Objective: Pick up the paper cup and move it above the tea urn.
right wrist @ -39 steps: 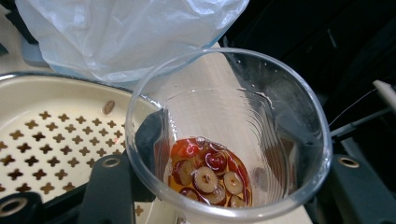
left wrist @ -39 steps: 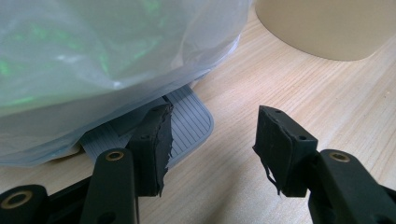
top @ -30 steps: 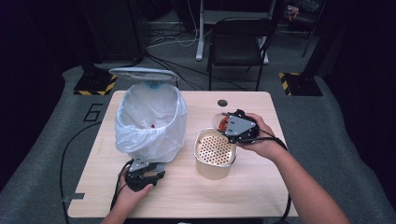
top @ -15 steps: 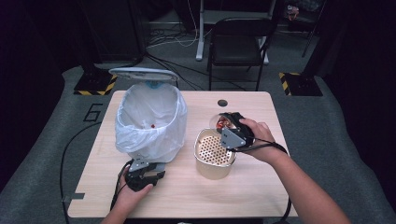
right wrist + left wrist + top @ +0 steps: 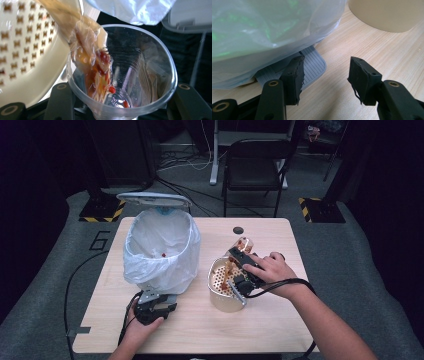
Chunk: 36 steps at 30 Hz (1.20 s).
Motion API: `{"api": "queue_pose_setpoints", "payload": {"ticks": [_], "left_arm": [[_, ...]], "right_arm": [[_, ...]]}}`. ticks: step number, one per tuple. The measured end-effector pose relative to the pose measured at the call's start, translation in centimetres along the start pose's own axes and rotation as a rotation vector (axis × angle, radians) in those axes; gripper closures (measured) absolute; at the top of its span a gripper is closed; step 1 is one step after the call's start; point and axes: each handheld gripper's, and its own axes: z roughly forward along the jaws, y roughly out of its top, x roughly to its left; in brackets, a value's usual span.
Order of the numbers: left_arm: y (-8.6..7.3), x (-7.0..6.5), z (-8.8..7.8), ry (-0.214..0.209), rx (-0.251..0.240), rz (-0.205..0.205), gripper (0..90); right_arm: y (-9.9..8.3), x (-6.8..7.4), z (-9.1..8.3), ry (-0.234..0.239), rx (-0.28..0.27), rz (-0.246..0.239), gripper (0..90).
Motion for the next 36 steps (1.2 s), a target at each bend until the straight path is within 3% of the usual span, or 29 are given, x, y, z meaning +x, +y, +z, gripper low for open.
{"api": "queue_pose_setpoints", "payload": {"ticks": [4, 5, 6, 8, 9, 10, 14, 22, 23, 24, 25, 32, 33, 34, 36], "left_arm": [[0.0, 0.0, 0.0, 0.001, 0.000, 0.000, 45.9], [0.0, 0.0, 0.0, 0.001, 0.000, 0.000, 45.9], [0.0, 0.0, 0.0, 0.002, 0.001, 0.001, 45.9], [0.0, 0.0, 0.0, 0.002, 0.001, 0.000, 45.8], [0.0, 0.0, 0.0, 0.002, 0.001, 0.001, 45.9], [0.0, 0.0, 0.0, 0.002, 0.000, 0.001, 45.9], [0.0, 0.0, 0.0, 0.001, 0.001, 0.000, 45.9], [0.0, 0.0, 0.0, 0.001, 0.001, 0.000, 45.9], [0.0, 0.0, 0.0, 0.002, 0.000, 0.001, 45.9], [0.0, 0.0, 0.0, 0.002, 0.001, 0.000, 45.9], [0.0, 0.0, 0.0, 0.002, 0.001, 0.000, 45.9], [0.0, 0.0, 0.0, 0.001, 0.001, 0.000, 45.9], [0.0, 0.0, 0.0, 0.001, 0.001, 0.000, 45.9], [0.0, 0.0, 0.0, 0.001, 0.001, 0.000, 45.9], [0.0, 0.0, 0.0, 0.002, 0.001, 0.001, 45.9]], "right_arm": [[0.6, 0.7, -0.2, -0.071, 0.036, -0.200, 44.6], [0.7, 0.7, -0.1, -0.052, 0.032, -0.257, 44.6], [0.8, 0.9, -0.1, -0.093, 0.042, -0.284, 44.6], [0.7, 1.5, -0.1, -0.064, 0.052, -0.306, 44.7], [0.7, 1.5, -0.1, -0.076, 0.050, -0.347, 44.7], [0.6, 1.6, -0.1, -0.084, 0.054, -0.358, 44.7], [0.4, 1.9, -0.3, -0.111, 0.065, -0.396, 44.8], [0.5, 2.1, -0.5, -0.145, 0.066, -0.414, 45.2], [0.6, 2.1, -0.5, -0.137, 0.068, -0.400, 45.2], [0.6, 2.4, -0.5, -0.150, 0.074, -0.332, 45.3], [0.6, 1.9, -0.5, -0.141, 0.066, -0.413, 45.4], [0.6, 1.8, -0.5, -0.145, 0.061, -0.413, 45.9], [0.6, 2.0, -0.5, -0.150, 0.067, -0.389, 45.9], [0.6, 1.8, -0.5, -0.152, 0.061, -0.411, 45.9], [0.6, 1.9, -0.5, -0.146, 0.063, -0.408, 46.0]]}}
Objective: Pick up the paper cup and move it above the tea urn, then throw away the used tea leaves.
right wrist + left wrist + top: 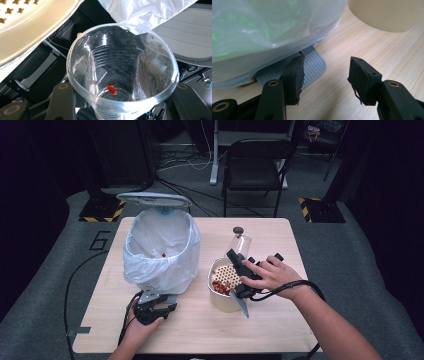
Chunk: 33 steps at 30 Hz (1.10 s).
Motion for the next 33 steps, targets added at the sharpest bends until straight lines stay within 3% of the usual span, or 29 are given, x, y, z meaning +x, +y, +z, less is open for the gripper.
{"api": "queue_pose_setpoints", "payload": {"ticks": [3, 4, 5, 8, 9, 10, 11, 12, 13, 14, 18, 19, 20, 21, 22, 24, 26, 29, 30, 33], "left_arm": [[0.0, 0.0, 0.0, 0.000, 0.000, 0.000, 45.9], [0.0, 0.0, 0.0, 0.000, 0.000, 0.000, 45.9], [0.0, 0.0, 0.0, 0.000, 0.000, 0.000, 45.9], [0.0, 0.0, 0.0, 0.001, 0.001, 0.001, 45.8], [0.0, 0.0, 0.0, 0.001, 0.001, 0.001, 45.8], [0.0, 0.0, 0.0, 0.001, 0.001, 0.000, 45.8], [0.0, 0.0, 0.0, 0.001, 0.001, 0.000, 45.8], [0.0, 0.0, 0.0, 0.000, 0.001, 0.000, 45.9], [0.0, 0.0, 0.0, 0.001, 0.001, 0.001, 45.9], [0.0, 0.0, 0.0, 0.001, 0.002, 0.001, 45.8], [0.0, 0.0, 0.0, 0.000, 0.000, -0.001, 45.9], [0.0, 0.0, 0.0, 0.001, 0.001, 0.000, 45.8], [0.0, 0.0, 0.0, 0.000, 0.001, 0.001, 45.8], [0.0, 0.0, 0.0, -0.001, 0.001, -0.001, 45.8], [0.0, 0.0, 0.0, -0.002, 0.001, -0.001, 45.8], [0.0, 0.0, 0.0, -0.001, 0.001, 0.000, 45.9], [0.0, 0.0, 0.0, -0.003, 0.001, -0.001, 45.8], [0.0, 0.0, 0.0, -0.004, 0.001, -0.002, 45.9], [0.0, 0.0, 0.0, -0.004, 0.001, -0.002, 45.9], [0.0, 0.0, 0.0, -0.004, 0.001, -0.002, 45.9]], "right_arm": [[-0.1, -0.1, 0.0, -0.004, -0.002, 0.010, 46.0], [0.0, 0.2, -0.1, -0.009, 0.012, 0.081, 46.0], [-0.3, -0.4, -0.1, 0.010, -0.005, 0.040, 45.9], [-1.3, -1.8, -0.1, 0.059, -0.031, 0.183, 45.7], [-1.3, -1.8, -0.1, 0.059, -0.031, 0.183, 45.7], [-1.6, -2.1, -0.1, 0.033, -0.034, 0.278, 45.7], [-2.0, -2.6, -0.2, 0.063, -0.048, 0.380, 45.7], [-2.2, -2.8, -0.2, 0.081, -0.053, 0.428, 45.7], [-2.3, -3.1, -0.2, 0.097, -0.061, 0.445, 45.7], [-2.4, -3.2, -0.2, 0.125, -0.064, 0.522, 45.6], [-2.6, -3.8, -0.1, 0.205, -0.106, 0.645, 45.6], [-2.8, -4.0, 0.0, 0.234, -0.121, 0.719, 45.7], [-2.8, -4.0, 0.0, 0.234, -0.121, 0.719, 45.7], [-3.0, -4.1, 0.1, 0.248, -0.124, 0.758, 45.7], [-3.3, -4.3, 0.1, 0.271, -0.131, 0.824, 45.7], [-3.7, -4.6, 0.2, 0.296, -0.141, 0.905, 45.7], [-4.5, -5.1, 0.2, 0.324, -0.170, 1.029, 45.6], [-5.1, -5.3, 0.3, 0.346, -0.191, 1.121, 45.7], [-5.1, -5.3, 0.3, 0.346, -0.191, 1.121, 45.7], [-5.7, -5.3, 0.4, 0.373, -0.215, 1.223, 45.6]]}}
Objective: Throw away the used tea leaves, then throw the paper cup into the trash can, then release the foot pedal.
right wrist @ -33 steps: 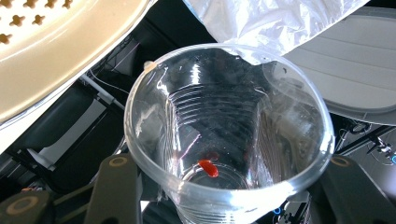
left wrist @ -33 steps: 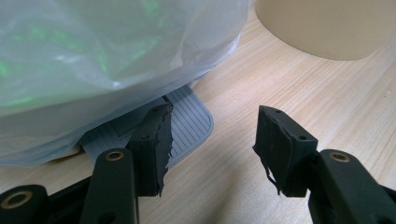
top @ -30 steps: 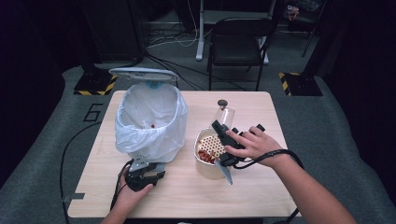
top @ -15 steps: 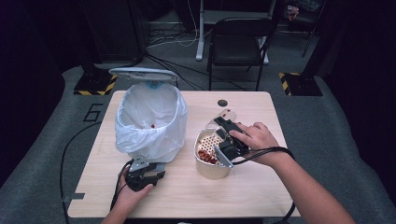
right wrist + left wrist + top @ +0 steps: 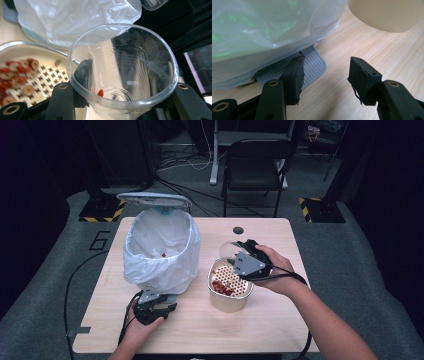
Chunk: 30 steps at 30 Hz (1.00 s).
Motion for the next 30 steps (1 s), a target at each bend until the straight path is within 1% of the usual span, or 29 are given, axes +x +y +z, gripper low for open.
{"api": "queue_pose_setpoints", "payload": {"ticks": [2, 4, 6, 9, 11, 12, 13, 15, 17, 19, 21, 22, 23, 24, 25, 27, 28, 29, 30], "left_arm": [[0.0, 0.0, 0.0, 0.001, 0.000, 0.001, 45.8], [0.0, 0.0, 0.0, 0.001, -0.001, 0.000, 45.8], [0.0, 0.0, 0.0, 0.003, -0.001, 0.000, 45.9], [0.0, 0.0, 0.0, 0.001, -0.001, 0.000, 45.8], [0.0, 0.0, 0.0, 0.002, -0.002, 0.000, 45.9], [0.0, 0.0, 0.0, 0.002, -0.002, 0.000, 45.8], [0.0, 0.0, 0.0, 0.003, -0.002, 0.000, 45.8], [0.0, 0.0, 0.0, 0.004, -0.001, 0.001, 45.8], [0.0, -0.1, 0.0, 0.006, 0.000, 0.003, 45.8], [0.0, -0.1, 0.0, 0.006, 0.000, 0.003, 45.8], [0.0, -0.1, 0.0, 0.006, -0.001, 0.002, 45.8], [0.0, 0.0, 0.0, 0.004, -0.001, 0.000, 45.8], [0.0, -0.1, 0.0, 0.006, -0.002, -0.001, 45.8], [0.0, -0.1, 0.0, 0.007, -0.001, 0.000, 45.9], [0.0, -0.1, 0.0, 0.007, -0.001, 0.000, 45.8], [0.0, 0.0, 0.0, 0.005, -0.002, 0.002, 45.9], [0.0, 0.0, 0.0, 0.005, -0.003, 0.001, 45.8], [0.0, 0.0, 0.0, 0.005, -0.003, 0.001, 45.8], [0.0, -0.1, 0.0, 0.009, -0.001, 0.004, 45.8]], "right_arm": [[-0.1, -0.3, 0.1, 0.025, -0.015, 0.059, 45.6], [-0.2, -0.7, 0.2, 0.059, -0.025, 0.138, 45.6], [-0.2, -1.2, 0.5, 0.082, -0.037, 0.211, 45.7], [0.0, -2.0, 0.9, 0.105, -0.037, 0.346, 45.7], [0.1, -2.5, 1.2, 0.144, -0.049, 0.446, 45.7], [0.2, -2.6, 1.3, 0.162, -0.059, 0.487, 45.7], [0.3, -2.8, 1.4, 0.173, -0.060, 0.515, 45.7], [0.6, -3.1, 1.6, 0.181, -0.062, 0.561, 45.6], [0.9, -3.4, 1.7, 0.185, -0.082, 0.615, 45.5], [1.5, -3.7, 1.6, 0.189, -0.109, 0.651, 45.5], [2.2, -4.1, 1.5, 0.192, -0.152, 0.679, 45.5], [2.2, -4.1, 1.5, 0.192, -0.152, 0.679, 45.5], [3.4, -4.5, 1.5, 0.211, -0.196, 0.695, 45.4], [4.0, -4.7, 1.7, 0.217, -0.204, 0.698, 45.4], [4.0, -4.7, 1.7, 0.217, -0.204, 0.698, 45.4], [5.3, -4.8, 2.1, 0.224, -0.215, 0.685, 45.2], [6.5, -4.9, 2.4, 0.215, -0.232, 0.664, 45.1], [6.5, -4.9, 2.4, 0.215, -0.232, 0.664, 45.1], [7.5, -5.2, 2.7, 0.225, -0.256, 0.663, 45.2]]}}
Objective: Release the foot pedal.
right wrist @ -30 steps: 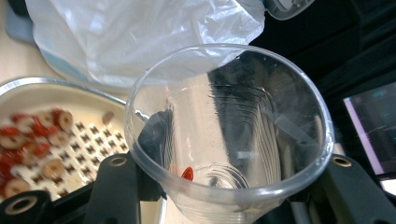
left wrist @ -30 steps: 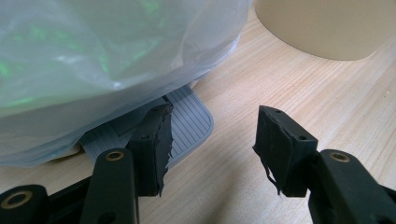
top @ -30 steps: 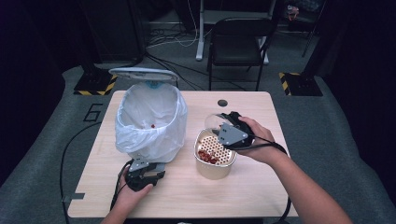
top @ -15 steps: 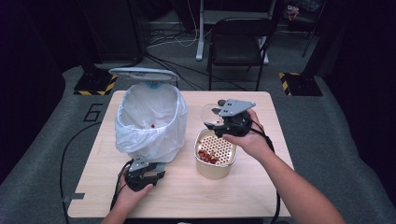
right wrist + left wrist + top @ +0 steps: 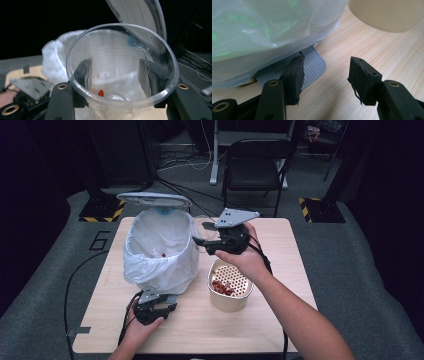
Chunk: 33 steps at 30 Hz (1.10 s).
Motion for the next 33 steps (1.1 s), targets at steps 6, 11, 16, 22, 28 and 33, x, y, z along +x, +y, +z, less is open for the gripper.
{"api": "queue_pose_setpoints", "payload": {"ticks": [6, 11, 16, 22, 28, 33], "left_arm": [[0.0, 0.1, 0.0, -0.010, 0.003, -0.002, 45.9], [0.0, 0.1, 0.0, -0.009, 0.005, -0.001, 45.9], [0.0, 0.1, 0.0, -0.008, 0.004, -0.001, 45.9], [0.2, 0.5, -0.1, -0.013, 0.004, 0.058, 45.9], [0.2, 0.5, -0.1, -0.014, 0.004, 0.056, 45.9], [0.2, 0.5, -0.1, -0.014, 0.005, 0.055, 45.9]], "right_arm": [[1.6, 0.8, 1.2, 0.017, 0.001, -0.018, 45.3], [2.4, 1.4, 2.5, 0.031, 0.020, -0.038, 45.4], [2.6, 1.5, 4.3, 0.027, 0.038, -0.054, 45.3], [2.8, 1.5, 6.4, 0.037, 0.051, -0.060, 45.2], [2.9, 1.6, 8.2, 0.019, 0.051, -0.030, 44.7], [2.7, 2.4, 10.4, 0.023, 0.077, 0.002, 44.3]]}}
